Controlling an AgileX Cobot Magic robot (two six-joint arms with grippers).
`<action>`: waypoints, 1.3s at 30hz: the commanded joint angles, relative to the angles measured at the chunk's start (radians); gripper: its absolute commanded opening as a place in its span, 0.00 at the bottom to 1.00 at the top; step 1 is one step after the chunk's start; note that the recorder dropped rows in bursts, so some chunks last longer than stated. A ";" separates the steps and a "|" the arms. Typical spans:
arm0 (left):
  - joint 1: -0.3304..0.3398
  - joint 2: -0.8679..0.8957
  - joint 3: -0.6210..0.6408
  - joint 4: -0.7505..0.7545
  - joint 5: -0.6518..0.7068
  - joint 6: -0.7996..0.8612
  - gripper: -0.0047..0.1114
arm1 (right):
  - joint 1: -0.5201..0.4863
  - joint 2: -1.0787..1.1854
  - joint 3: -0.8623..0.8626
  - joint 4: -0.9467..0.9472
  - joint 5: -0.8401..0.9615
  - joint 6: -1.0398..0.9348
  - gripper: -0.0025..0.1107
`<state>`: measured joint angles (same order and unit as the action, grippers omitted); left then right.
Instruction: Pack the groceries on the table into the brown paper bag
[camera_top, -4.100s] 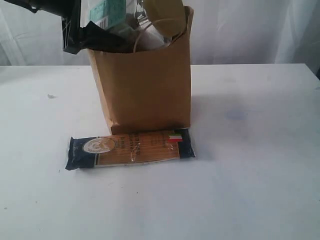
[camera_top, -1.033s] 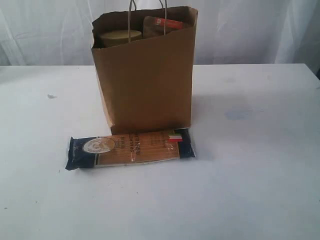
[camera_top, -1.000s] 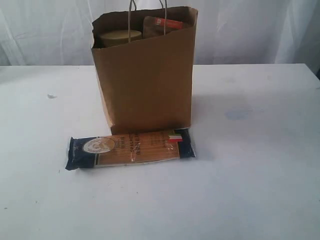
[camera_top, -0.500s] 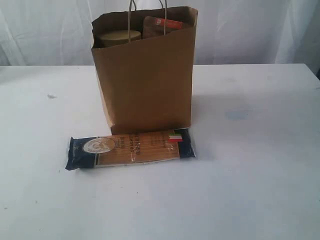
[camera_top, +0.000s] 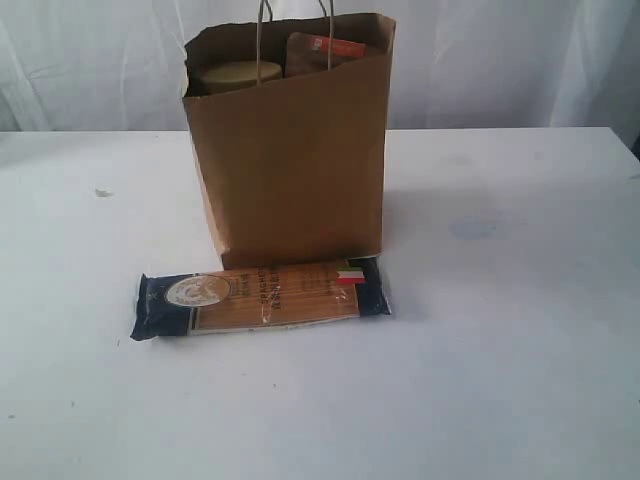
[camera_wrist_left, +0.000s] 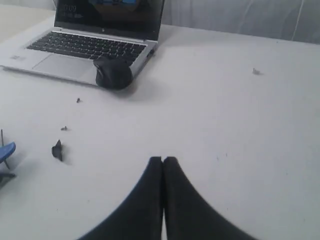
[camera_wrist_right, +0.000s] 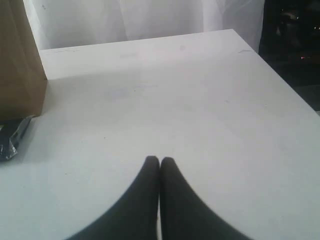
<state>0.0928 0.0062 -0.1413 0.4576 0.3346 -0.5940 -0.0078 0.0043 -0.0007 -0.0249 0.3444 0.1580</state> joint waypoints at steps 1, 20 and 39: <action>-0.006 -0.006 0.045 0.097 -0.224 -0.061 0.04 | 0.001 -0.004 0.001 -0.002 -0.009 0.002 0.02; -0.006 -0.006 0.047 0.111 -0.027 -0.128 0.04 | 0.001 -0.004 0.001 0.007 -0.207 0.002 0.02; -0.006 -0.006 0.047 0.153 -0.239 -0.076 0.04 | 0.001 -0.004 -0.033 0.053 -1.560 0.178 0.02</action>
<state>0.0928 0.0039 -0.0989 0.6056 0.1041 -0.6703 -0.0078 0.0017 -0.0031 0.0104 -0.9887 0.3844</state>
